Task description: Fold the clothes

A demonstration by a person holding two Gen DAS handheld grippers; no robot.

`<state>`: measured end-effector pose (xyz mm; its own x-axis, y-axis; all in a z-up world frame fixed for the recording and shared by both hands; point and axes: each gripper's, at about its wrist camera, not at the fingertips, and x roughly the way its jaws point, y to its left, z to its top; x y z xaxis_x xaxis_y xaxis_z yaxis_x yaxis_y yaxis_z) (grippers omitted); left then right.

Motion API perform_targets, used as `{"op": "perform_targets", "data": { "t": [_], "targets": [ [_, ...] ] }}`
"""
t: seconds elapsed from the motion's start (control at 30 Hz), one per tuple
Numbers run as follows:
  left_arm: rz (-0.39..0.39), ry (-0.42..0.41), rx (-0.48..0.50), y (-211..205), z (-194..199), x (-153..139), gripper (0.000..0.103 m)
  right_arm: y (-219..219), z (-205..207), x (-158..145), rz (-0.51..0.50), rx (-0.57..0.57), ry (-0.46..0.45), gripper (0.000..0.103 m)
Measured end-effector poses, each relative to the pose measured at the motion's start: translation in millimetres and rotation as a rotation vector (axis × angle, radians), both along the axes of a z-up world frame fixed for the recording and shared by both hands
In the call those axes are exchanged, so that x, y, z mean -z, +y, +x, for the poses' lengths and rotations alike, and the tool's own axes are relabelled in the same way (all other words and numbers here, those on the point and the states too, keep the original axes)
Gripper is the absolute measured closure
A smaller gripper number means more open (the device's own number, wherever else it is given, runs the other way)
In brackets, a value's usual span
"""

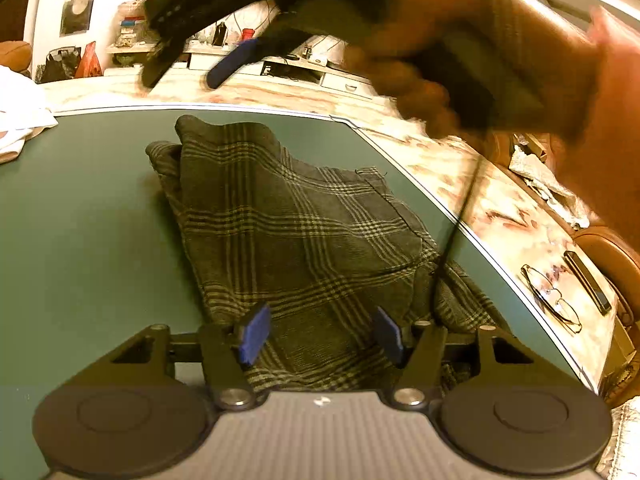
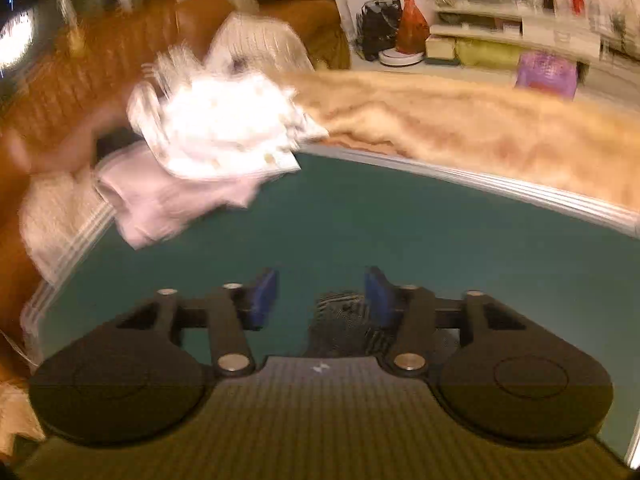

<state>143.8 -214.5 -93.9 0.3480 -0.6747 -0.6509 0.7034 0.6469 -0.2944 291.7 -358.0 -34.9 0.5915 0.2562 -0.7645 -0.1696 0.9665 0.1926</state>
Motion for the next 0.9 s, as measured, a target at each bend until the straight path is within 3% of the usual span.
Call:
{"op": "perform_targets", "data": {
  "t": [0.2,0.3,0.33,0.37,0.47,0.7,0.9],
  "targets": [
    [0.006,0.003,-0.008,0.0,-0.7,-1.7,0.038,95.7,49.0,43.6,-0.426,-0.175,0.179,0.038],
    [-0.001,0.002,-0.009,0.4,-1.2,-1.0,0.038,120.6,54.8,67.1,-0.631,-0.215,0.222,0.038],
    [-0.006,0.002,-0.007,1.2,-0.6,-0.4,0.038,120.9,53.5,69.4,-0.654,-0.216,0.228,0.054],
    [-0.011,0.004,-0.006,1.9,-0.3,0.3,0.038,115.9,51.0,66.9,-0.637,-0.202,0.228,0.081],
    [-0.023,0.011,-0.004,3.5,0.4,1.3,0.038,81.4,36.8,42.3,-0.469,-0.106,0.181,0.091],
    [-0.026,0.015,0.004,3.0,2.4,2.6,0.038,-16.9,-38.2,4.9,-0.024,0.098,0.109,0.093],
    [-0.022,0.011,0.006,3.6,3.9,2.5,0.038,-48.8,-63.1,20.6,0.004,0.138,0.183,0.093]
  ]
}}
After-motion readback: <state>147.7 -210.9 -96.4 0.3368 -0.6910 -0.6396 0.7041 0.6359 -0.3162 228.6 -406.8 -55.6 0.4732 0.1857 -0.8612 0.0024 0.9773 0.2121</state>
